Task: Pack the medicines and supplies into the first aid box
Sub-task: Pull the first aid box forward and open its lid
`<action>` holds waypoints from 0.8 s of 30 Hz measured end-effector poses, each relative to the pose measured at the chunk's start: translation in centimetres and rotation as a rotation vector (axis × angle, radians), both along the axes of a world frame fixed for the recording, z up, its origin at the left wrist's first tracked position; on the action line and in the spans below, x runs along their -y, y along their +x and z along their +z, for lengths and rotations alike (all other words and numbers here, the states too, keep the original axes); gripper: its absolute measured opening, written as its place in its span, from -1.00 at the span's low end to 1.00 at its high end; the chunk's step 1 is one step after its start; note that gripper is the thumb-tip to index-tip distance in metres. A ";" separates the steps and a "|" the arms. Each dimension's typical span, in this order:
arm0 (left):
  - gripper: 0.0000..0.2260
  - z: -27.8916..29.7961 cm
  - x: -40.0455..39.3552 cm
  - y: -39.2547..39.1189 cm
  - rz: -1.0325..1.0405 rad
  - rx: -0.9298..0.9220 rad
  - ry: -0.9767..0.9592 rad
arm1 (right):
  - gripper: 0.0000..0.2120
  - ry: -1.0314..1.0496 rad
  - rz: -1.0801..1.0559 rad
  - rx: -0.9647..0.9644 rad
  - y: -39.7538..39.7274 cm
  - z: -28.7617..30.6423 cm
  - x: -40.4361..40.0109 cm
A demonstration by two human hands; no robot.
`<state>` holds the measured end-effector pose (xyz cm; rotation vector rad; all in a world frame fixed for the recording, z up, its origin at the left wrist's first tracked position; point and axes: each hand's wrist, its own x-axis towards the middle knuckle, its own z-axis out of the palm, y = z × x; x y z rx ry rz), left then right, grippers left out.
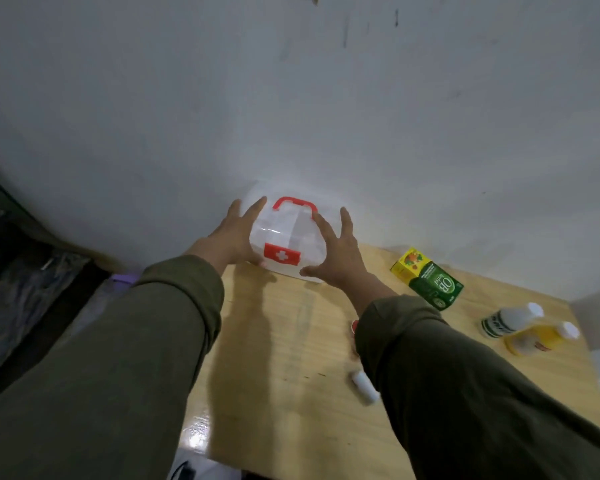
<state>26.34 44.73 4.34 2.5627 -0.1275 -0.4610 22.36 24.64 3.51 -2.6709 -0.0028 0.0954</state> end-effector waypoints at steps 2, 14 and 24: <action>0.07 -0.3 0.0 -0.2 0.014 0.023 -0.031 | -0.01 -0.008 0.005 0.015 -0.1 0.0 -0.1; -0.03 -0.3 -0.5 -5.6 0.089 0.141 -0.157 | -0.03 -0.087 0.066 0.013 -4.5 -0.2 -0.6; -0.18 -0.8 -0.8 -8.0 0.215 0.277 -0.413 | -0.07 -0.551 0.244 0.305 -5.9 -1.6 -2.1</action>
